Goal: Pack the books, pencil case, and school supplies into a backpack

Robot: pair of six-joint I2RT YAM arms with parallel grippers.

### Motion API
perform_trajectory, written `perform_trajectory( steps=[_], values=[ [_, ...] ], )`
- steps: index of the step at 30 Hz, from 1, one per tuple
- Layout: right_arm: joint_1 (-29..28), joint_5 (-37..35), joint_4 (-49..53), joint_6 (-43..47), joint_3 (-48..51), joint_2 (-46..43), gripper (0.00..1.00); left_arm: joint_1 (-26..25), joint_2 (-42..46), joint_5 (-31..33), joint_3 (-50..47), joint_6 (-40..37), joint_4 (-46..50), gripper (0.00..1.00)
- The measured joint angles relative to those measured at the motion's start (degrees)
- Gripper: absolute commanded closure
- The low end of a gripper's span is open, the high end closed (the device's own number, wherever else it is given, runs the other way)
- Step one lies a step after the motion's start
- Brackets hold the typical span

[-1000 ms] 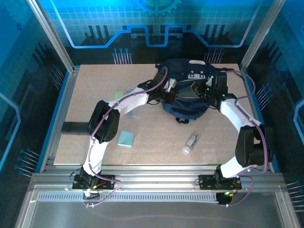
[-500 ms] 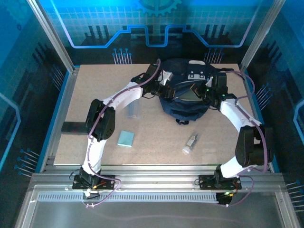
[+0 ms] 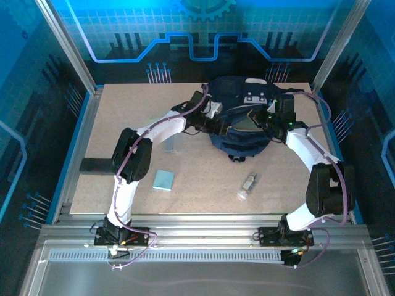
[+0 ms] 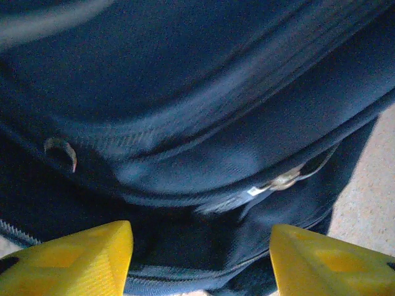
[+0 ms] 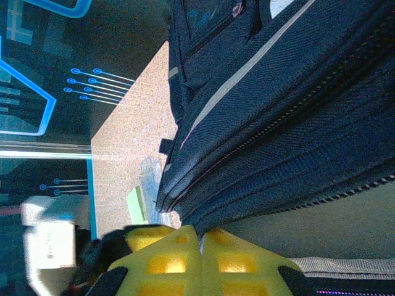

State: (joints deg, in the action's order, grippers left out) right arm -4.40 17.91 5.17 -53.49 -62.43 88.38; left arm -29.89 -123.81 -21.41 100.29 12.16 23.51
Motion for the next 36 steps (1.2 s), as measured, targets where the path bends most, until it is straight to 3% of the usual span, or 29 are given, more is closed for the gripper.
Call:
perform_trajectory(
  steps=[8, 17, 27, 36],
  values=[
    [0.3, 0.5, 0.0, 0.0, 0.0, 0.0, 1.00, 0.1, -1.7, -3.5, -1.2, 9.0, -10.0, 0.28],
    [1.4, -0.9, -0.6, 0.0, 0.0, 0.0, 1.00, 0.2, -4.7, -11.2, -4.1, 20.9, -22.8, 0.35],
    [1.6, -0.8, -1.0, -0.3, 0.0, 0.0, 1.00, 0.5, -3.7, -17.0, -13.8, 34.8, -44.0, 0.36],
    [1.6, -1.4, -2.3, -0.3, 0.0, 0.0, 1.00, 0.4, -3.7, -18.9, -14.1, 40.9, -48.6, 0.39]
  ],
)
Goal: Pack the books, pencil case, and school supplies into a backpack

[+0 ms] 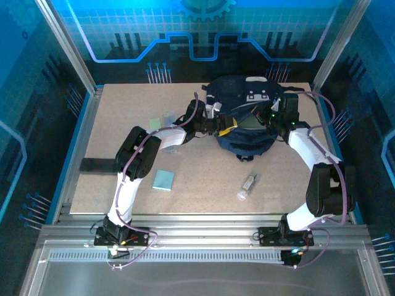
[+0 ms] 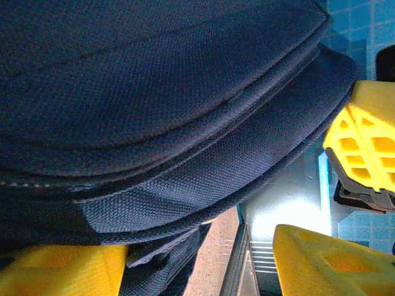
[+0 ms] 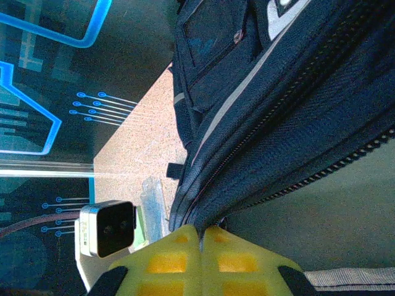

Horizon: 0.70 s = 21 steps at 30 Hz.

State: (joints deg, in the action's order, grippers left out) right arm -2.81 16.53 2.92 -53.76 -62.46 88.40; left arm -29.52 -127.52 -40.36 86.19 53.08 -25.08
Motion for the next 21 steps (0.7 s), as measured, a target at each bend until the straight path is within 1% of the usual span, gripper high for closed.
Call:
perform_trajectory(
  steps=[1, 3, 5, 9, 13, 18, 21],
  values=[
    [0.0, 0.0, 0.0, 0.0, 0.0, 0.0, 1.00, 0.0, 0.0, 0.0, 0.0, -0.2, 0.3, 0.41],
    [0.0, 0.0, 0.1, 0.0, 0.0, 0.0, 1.00, -0.2, 0.1, 0.2, 0.0, -1.5, 1.4, 0.48],
    [0.0, 0.2, 0.1, 0.0, 0.0, 0.0, 1.00, -0.5, 0.6, 1.4, 0.4, -4.6, 4.2, 0.56],
    [0.0, 0.4, 0.5, 0.0, 0.0, 0.0, 1.00, -1.5, 2.0, 5.8, 1.9, -12.6, 12.2, 0.63],
    [0.0, 0.4, 0.5, 0.0, 0.0, 0.0, 1.00, -2.6, 2.4, 10.3, 5.2, -19.9, 20.6, 0.68],
    [0.0, 0.4, 0.4, -0.2, 0.0, 0.0, 1.00, -3.2, 1.9, 13.9, 10.1, -25.2, 29.4, 0.76],
    [0.0, 0.4, 0.3, -0.2, 0.0, 0.0, 1.00, -3.3, 1.4, 15.4, 12.3, -27.5, 33.1, 0.83]
  ],
)
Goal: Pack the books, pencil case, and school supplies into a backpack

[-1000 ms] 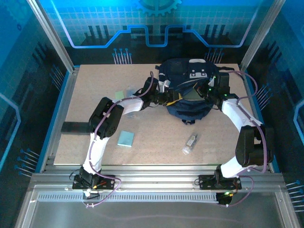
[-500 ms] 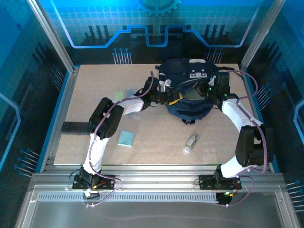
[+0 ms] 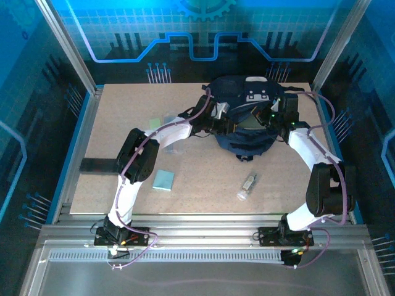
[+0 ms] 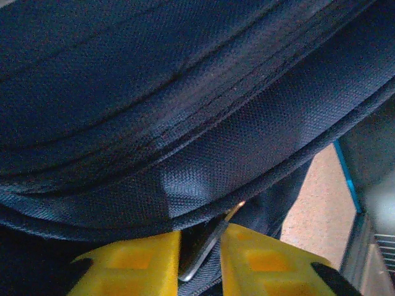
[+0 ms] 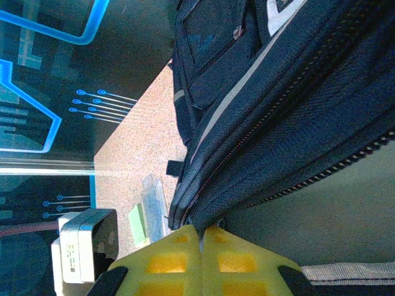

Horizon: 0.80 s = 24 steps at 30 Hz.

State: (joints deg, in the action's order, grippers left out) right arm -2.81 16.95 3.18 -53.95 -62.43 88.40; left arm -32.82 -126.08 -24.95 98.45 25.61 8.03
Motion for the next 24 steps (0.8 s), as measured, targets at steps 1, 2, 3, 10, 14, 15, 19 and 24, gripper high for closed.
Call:
perform_trajectory(
  steps=[1, 2, 3, 10, 14, 15, 19, 24],
  values=[
    [0.0, 0.0, 0.0, 0.0, 0.0, 0.0, 1.00, 0.0, -0.1, 0.4, 0.5, -0.7, 0.9, 0.85],
    [0.0, 0.0, 0.0, 0.0, 0.0, 0.0, 1.00, -0.1, -0.1, 0.8, 0.8, -1.4, 1.4, 0.86],
    [0.0, 0.0, 0.1, 0.0, 0.0, 0.0, 1.00, -0.2, -0.1, 0.9, 0.9, -2.0, 1.6, 0.88],
    [0.0, 0.2, 0.2, 0.0, 0.5, 0.0, 1.00, -0.4, -0.1, 1.7, 1.2, -5.2, 2.3, 1.00],
    [0.3, 1.4, 0.4, 0.0, 0.9, 0.0, 1.00, 0.2, 0.5, 1.8, 0.1, -8.2, 2.9, 1.00],
    [0.3, 1.6, 0.5, 0.0, 1.1, 0.0, 1.00, 0.5, 0.9, 1.8, -0.3, -9.2, 3.5, 1.00],
    [0.3, 2.8, 0.7, 0.0, 1.3, 0.0, 1.00, 2.7, 2.6, 2.1, -1.4, -13.4, 7.1, 1.00],
    [0.3, 3.1, 1.5, 0.3, 1.3, 0.0, 1.00, 5.2, 2.8, 3.2, -1.5, -18.1, 11.5, 1.00]
  ],
)
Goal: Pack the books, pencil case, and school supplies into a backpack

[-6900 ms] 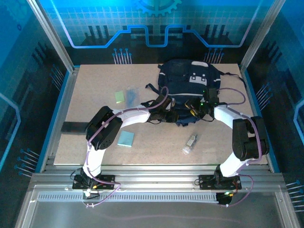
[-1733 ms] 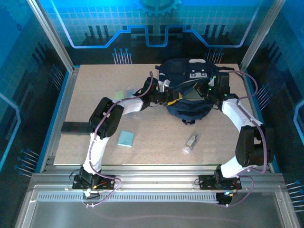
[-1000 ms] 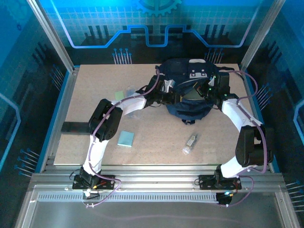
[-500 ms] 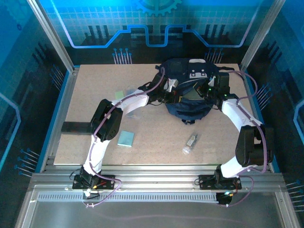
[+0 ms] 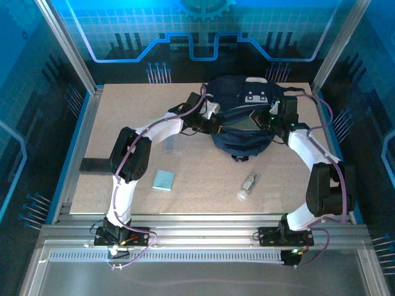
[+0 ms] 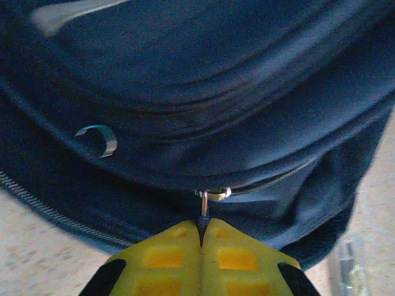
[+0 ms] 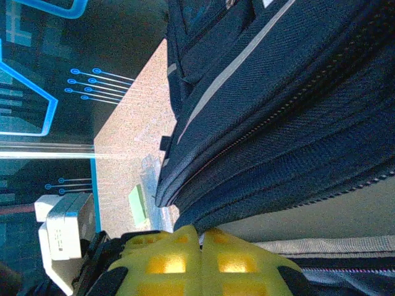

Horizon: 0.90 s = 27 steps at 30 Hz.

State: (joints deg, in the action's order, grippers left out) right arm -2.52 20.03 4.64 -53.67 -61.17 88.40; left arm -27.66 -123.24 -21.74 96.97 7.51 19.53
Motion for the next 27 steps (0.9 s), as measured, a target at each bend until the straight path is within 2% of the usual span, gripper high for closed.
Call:
perform_trajectory(
  steps=[9, 14, 17, 22, 23, 24, 26, 27],
  values=[
    [0.2, 0.3, 2.0, 0.8, -0.5, -0.1, 1.00, 1.6, 0.0, 3.0, 2.0, -5.2, 4.7, 1.00],
    [0.3, 1.4, 2.7, 1.0, -0.8, -1.0, 1.00, 1.0, -0.2, 7.8, 2.9, -7.7, 5.3, 1.00],
    [0.7, 1.0, 3.5, 1.9, -1.2, -3.2, 1.00, 1.8, -1.4, 7.8, 5.9, -7.7, 7.7, 1.00],
    [1.5, 1.1, 3.3, 2.1, -1.6, -5.1, 1.00, 1.2, -0.7, 7.5, 5.2, -7.6, 8.0, 1.00],
    [1.5, 1.3, 3.2, 1.9, -1.5, -5.1, 0.96, 0.5, 0.0, 7.7, 4.4, -7.5, 8.0, 1.00],
    [1.5, 1.4, 3.3, 1.8, -1.5, -5.1, 0.88, -0.2, 0.5, 7.9, 3.9, -7.2, 8.0, 1.00],
    [1.4, 1.6, 3.0, 1.0, -1.2, -5.1, 0.64, -2.0, 1.6, 7.8, 3.6, -6.1, 8.0, 1.00],
    [1.4, 1.8, 2.5, 0.4, -0.6, -5.2, 0.56, -2.9, 2.1, 7.5, 3.6, -5.7, 8.1, 1.00]
  ],
)
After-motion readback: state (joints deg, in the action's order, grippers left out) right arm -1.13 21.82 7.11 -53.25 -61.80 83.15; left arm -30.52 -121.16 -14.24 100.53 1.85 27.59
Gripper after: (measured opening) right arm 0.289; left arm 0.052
